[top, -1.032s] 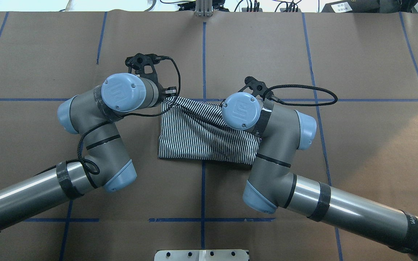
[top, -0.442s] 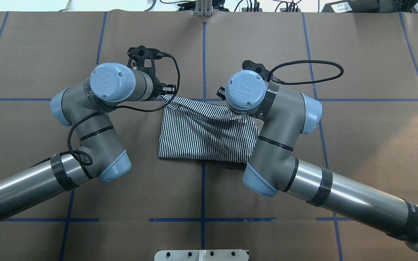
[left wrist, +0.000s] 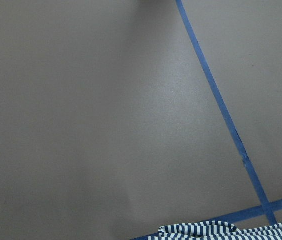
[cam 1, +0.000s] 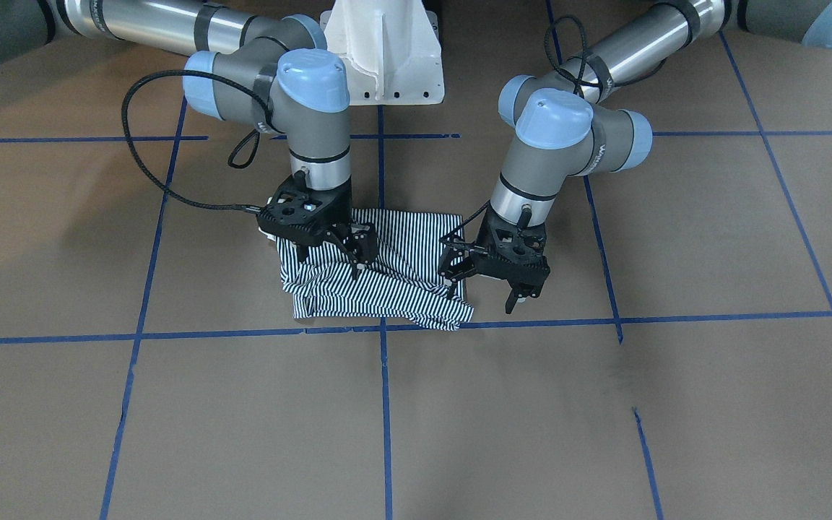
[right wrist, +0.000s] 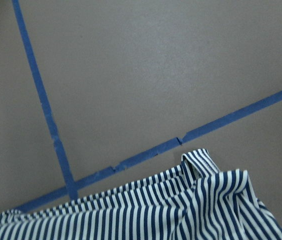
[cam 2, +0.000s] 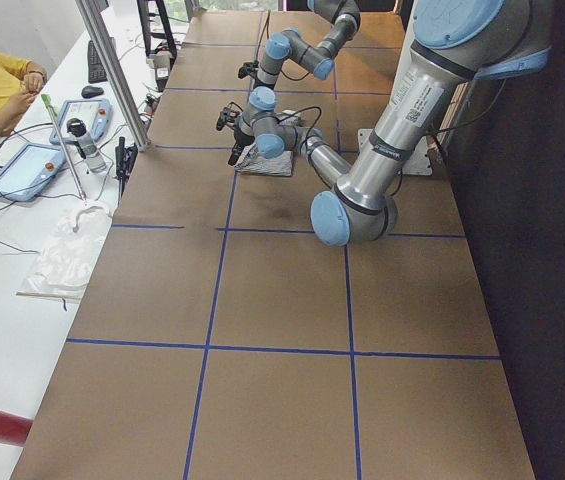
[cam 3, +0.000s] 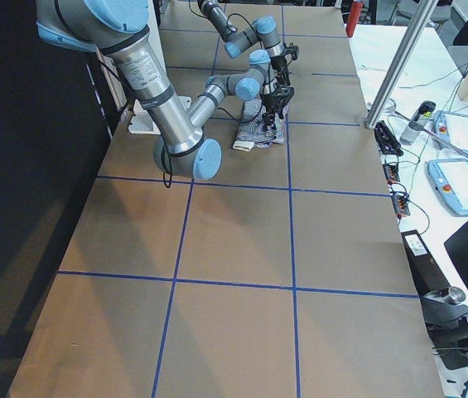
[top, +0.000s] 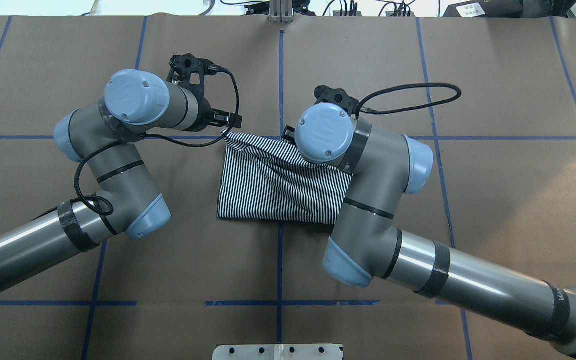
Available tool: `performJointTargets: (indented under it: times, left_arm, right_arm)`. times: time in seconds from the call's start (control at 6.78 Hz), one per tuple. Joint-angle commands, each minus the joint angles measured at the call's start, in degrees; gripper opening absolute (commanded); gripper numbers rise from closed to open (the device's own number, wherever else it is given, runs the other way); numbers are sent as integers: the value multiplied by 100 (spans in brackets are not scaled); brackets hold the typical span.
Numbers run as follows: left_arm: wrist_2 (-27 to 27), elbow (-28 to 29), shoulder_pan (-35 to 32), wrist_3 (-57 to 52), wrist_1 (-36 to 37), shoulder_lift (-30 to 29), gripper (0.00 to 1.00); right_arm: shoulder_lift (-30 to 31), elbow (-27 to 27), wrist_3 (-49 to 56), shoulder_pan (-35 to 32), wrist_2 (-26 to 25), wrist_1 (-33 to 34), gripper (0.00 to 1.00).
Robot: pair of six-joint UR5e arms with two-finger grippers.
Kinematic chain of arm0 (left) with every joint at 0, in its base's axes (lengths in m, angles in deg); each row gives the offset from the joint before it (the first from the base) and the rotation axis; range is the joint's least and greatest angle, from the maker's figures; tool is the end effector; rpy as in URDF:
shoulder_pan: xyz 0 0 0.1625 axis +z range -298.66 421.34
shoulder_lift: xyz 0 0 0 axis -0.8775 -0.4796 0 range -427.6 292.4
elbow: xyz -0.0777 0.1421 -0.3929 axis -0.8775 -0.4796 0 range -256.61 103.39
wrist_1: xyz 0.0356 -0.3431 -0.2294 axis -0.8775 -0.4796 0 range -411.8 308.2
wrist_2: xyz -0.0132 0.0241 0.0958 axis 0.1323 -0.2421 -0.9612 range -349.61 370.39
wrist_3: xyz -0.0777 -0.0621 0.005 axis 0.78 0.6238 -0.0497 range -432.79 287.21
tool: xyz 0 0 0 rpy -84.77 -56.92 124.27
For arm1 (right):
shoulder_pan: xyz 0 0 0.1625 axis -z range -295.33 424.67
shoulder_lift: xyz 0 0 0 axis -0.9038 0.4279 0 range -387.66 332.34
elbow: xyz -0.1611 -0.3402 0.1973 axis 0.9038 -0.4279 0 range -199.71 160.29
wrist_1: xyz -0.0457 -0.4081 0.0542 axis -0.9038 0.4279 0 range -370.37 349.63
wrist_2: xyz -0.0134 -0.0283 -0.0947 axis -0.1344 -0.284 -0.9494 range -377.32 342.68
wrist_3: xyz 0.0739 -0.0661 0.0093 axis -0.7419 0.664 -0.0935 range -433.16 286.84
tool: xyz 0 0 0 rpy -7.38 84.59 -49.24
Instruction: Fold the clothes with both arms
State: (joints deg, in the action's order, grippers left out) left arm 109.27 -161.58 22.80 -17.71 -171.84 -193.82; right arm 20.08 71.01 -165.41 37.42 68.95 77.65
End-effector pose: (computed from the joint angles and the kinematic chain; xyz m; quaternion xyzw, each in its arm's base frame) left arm 0.4903 -0.5414 0.2621 0.2502 0.4467 0.0123 0.8589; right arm -0.5703 -0.4509 0.2094 0.1121 -0.3667 0.2471 0.8899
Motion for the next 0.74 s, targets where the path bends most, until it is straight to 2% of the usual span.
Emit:
performJointTargets:
  times: [0.0, 0.29, 0.59]
  left_arm:
    - [-1, 7, 4, -7, -11, 10, 100]
    - [-1, 7, -4, 2, -169, 19, 100]
    - [-1, -2, -4, 2, -169, 27, 100]
  right_arm:
    - [34, -2, 565, 657, -690, 336, 100]
    - [-1, -195, 890, 616, -804, 330, 100]
    - [-36, -624, 989, 483, -796, 208, 100]
